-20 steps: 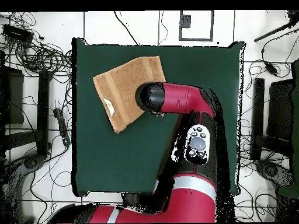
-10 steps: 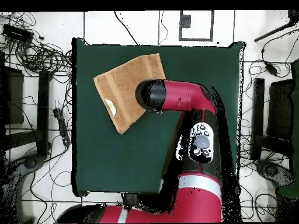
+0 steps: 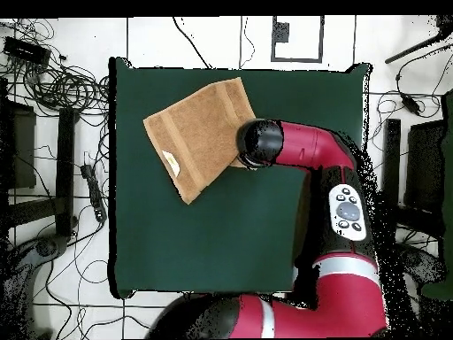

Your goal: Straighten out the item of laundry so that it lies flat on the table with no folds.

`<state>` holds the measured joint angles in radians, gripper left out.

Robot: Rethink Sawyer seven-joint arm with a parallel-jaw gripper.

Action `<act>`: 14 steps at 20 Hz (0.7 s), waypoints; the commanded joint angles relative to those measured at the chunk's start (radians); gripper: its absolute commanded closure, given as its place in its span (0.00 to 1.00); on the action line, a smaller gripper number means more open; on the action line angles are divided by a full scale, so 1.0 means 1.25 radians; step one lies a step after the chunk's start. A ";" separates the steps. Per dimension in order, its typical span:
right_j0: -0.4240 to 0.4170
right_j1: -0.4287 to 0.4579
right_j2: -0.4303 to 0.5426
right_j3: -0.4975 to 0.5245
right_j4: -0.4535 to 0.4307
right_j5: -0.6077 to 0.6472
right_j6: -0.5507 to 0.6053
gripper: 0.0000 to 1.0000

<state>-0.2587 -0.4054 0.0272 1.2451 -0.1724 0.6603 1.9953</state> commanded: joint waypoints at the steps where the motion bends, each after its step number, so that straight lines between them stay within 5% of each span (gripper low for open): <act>1: -0.034 0.058 0.184 0.054 -0.083 -0.036 -0.240 1.00; 14: -0.113 0.082 0.312 0.042 -0.152 0.057 -0.289 1.00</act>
<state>-0.3814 -0.3693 0.2109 1.2449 -0.3234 0.6592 1.9897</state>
